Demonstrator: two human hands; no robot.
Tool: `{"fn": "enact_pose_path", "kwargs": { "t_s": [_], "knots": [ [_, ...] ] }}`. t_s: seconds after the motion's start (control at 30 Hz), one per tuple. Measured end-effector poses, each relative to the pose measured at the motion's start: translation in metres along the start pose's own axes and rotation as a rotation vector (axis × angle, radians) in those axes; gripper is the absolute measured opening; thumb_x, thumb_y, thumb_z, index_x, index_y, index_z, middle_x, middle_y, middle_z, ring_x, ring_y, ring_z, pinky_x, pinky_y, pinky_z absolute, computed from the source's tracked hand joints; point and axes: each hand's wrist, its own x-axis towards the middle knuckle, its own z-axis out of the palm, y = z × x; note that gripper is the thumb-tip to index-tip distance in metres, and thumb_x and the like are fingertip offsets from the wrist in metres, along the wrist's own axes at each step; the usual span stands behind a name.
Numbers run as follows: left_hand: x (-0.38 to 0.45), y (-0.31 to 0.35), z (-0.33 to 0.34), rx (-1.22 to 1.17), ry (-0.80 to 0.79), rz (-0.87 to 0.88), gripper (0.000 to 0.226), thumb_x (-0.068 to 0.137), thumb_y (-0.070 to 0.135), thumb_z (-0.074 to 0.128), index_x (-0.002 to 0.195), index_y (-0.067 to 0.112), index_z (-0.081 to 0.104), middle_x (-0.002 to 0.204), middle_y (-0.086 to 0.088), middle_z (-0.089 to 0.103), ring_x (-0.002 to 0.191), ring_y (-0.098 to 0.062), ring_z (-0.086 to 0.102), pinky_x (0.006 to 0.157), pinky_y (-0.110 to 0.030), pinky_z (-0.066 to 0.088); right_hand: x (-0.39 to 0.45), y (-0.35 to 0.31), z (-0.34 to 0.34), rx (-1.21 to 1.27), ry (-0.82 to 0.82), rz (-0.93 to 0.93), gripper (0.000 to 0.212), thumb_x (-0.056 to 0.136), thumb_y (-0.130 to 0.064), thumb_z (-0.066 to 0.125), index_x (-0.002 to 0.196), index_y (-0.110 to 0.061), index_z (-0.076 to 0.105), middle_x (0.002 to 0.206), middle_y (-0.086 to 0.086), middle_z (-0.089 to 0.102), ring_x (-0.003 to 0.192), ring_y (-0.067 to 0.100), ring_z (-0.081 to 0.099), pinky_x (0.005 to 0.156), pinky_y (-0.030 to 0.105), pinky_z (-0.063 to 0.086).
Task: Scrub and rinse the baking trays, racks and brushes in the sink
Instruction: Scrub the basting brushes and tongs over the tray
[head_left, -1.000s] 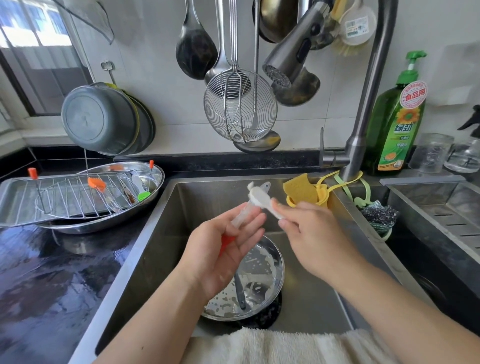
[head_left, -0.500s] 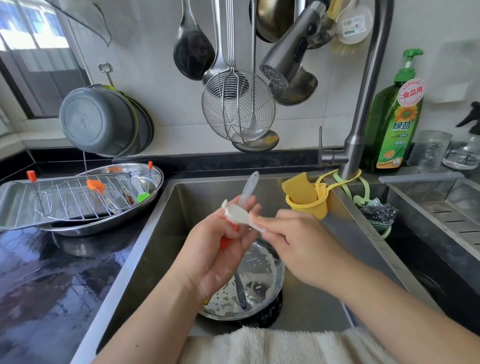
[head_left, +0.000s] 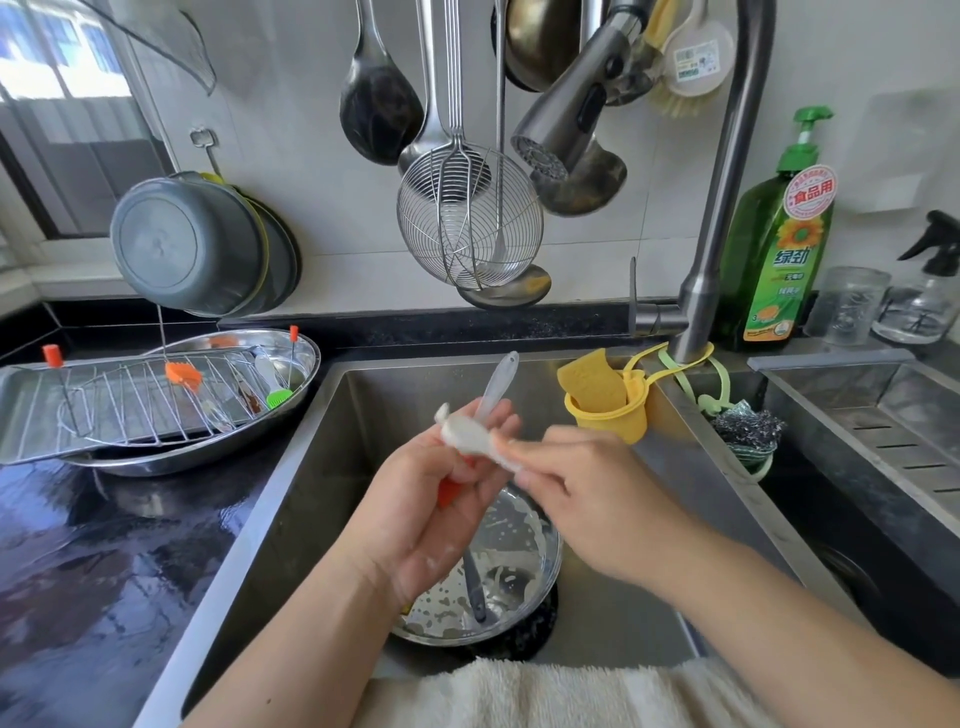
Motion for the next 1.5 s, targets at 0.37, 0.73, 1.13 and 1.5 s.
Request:
{"fn": "enact_pose_path", "kwargs": {
  "t_s": [0.37,0.73,1.13,1.5],
  "knots": [
    [0.0,-0.003,-0.003,0.224,0.011,-0.015,0.039,0.104,-0.012,0.035,0.132,-0.006,0.062,0.13,-0.022,0.069,0.123,-0.029,0.068,0.106,-0.04,0.052,-0.002,-0.006,-0.001,-0.037,0.021,0.109,0.042,0.101,-0.029,0.058,0.139,-0.047,0.056,0.075,-0.007,0.047,0.071,0.014,0.051,0.062,0.04,0.048],
    [0.002,-0.01,-0.01,1.204,0.187,0.327,0.041,0.108,-0.001,0.042,0.129,0.022,0.069,0.111,0.01,0.077,0.105,-0.002,0.072,0.092,-0.026,0.058,0.001,0.002,-0.004,-0.043,0.099,0.313,0.04,0.102,-0.025,0.056,0.139,-0.043,0.058,0.079,-0.005,0.052,0.068,0.017,0.051,0.061,0.039,0.045],
    [-0.001,-0.009,-0.002,0.865,0.221,0.224,0.028,0.113,0.021,0.038,0.11,0.003,0.059,0.085,-0.01,0.076,0.078,-0.023,0.076,0.08,-0.036,0.061,0.003,0.013,-0.003,-0.052,0.126,0.339,0.042,0.102,-0.025,0.056,0.142,-0.037,0.057,0.089,0.0,0.059,0.08,0.022,0.056,0.073,0.042,0.052],
    [0.002,-0.002,-0.008,0.193,0.291,-0.15,0.035,0.112,0.023,0.04,0.081,0.011,0.052,0.055,0.002,0.03,0.044,-0.009,0.021,0.038,-0.02,0.024,-0.002,-0.002,0.005,-0.026,-0.047,0.126,0.044,0.102,-0.026,0.058,0.143,-0.041,0.054,0.084,-0.006,0.05,0.077,0.015,0.052,0.069,0.042,0.049]
  ]
}}
